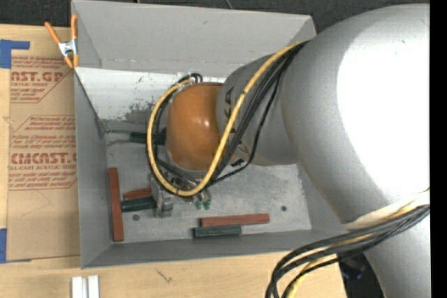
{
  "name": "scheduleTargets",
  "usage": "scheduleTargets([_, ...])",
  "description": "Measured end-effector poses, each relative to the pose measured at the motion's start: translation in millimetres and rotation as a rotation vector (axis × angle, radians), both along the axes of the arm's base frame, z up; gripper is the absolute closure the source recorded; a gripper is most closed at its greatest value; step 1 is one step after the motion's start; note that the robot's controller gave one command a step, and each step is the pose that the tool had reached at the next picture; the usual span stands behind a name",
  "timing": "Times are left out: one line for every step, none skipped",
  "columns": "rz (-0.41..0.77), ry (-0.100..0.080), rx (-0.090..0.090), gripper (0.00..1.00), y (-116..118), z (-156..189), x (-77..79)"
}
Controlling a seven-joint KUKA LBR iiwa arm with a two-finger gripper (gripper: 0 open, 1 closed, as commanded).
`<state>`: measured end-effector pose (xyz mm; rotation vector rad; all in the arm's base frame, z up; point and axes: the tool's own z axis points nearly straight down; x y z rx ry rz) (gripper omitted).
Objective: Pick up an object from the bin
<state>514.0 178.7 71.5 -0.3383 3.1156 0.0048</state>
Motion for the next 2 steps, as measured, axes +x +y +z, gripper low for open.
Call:
scheduleTargets([0.000,0.000,0.000,1.00,0,0,0.0])
scheduleTargets([0.007,0.007,-0.004,1.00,-33,102,-26.4])
